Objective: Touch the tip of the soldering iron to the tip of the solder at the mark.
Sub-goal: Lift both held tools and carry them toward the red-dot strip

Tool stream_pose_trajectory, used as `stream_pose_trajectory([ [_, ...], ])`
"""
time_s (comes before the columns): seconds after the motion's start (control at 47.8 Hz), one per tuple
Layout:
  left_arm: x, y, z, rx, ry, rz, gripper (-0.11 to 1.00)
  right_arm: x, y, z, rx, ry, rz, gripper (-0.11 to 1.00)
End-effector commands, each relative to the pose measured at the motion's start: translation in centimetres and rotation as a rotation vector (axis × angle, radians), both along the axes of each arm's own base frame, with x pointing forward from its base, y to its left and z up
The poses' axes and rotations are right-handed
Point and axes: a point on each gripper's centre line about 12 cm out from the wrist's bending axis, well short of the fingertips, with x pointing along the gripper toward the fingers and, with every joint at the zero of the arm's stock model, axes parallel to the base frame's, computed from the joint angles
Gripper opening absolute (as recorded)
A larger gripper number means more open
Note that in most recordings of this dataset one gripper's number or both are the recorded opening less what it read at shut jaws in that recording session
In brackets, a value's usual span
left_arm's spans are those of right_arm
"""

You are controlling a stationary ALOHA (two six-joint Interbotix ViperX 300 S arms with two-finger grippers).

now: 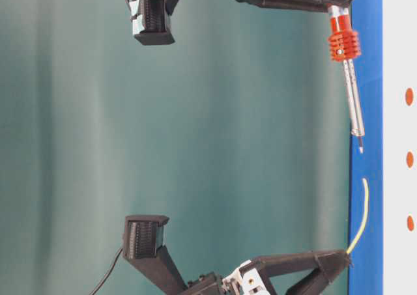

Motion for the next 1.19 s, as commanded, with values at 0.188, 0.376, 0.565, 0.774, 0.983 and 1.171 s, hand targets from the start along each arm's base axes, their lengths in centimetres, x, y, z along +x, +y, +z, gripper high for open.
stream_pose_trajectory([
  [0.188, -1.5, -0.5, 0.2, -0.019, 0.005, 0.016, 0.02, 0.6, -0.2, 1.1, -0.009, -0.036, -0.001, 0.06],
  [0.376, -2.4, -0.8, -0.9, -0.048, 0.022, 0.043, 0.02, 0.7, -0.2, 1.1, -0.01, -0.039, 0.0, 0.06],
  [0.565, -2.4, -1.0, -2.1, -0.052, 0.03, 0.044, 0.02, 0.7, -0.2, 1.2, -0.012, -0.041, 0.001, 0.06],
  [0.774, -2.5, -1.1, -2.5, -0.052, 0.03, 0.041, 0.02, 0.8, -0.3, 1.2, -0.014, -0.046, -0.001, 0.06],
  [0.983, -2.8, -1.0, -3.2, -0.054, 0.044, 0.044, 0.02, 1.3, -0.4, 1.2, -0.015, -0.045, 0.001, 0.06],
  [1.171, -2.9, -1.1, -3.3, -0.059, 0.045, 0.05, 0.02, 2.3, -0.5, 1.1, -0.014, -0.036, 0.004, 0.06],
])
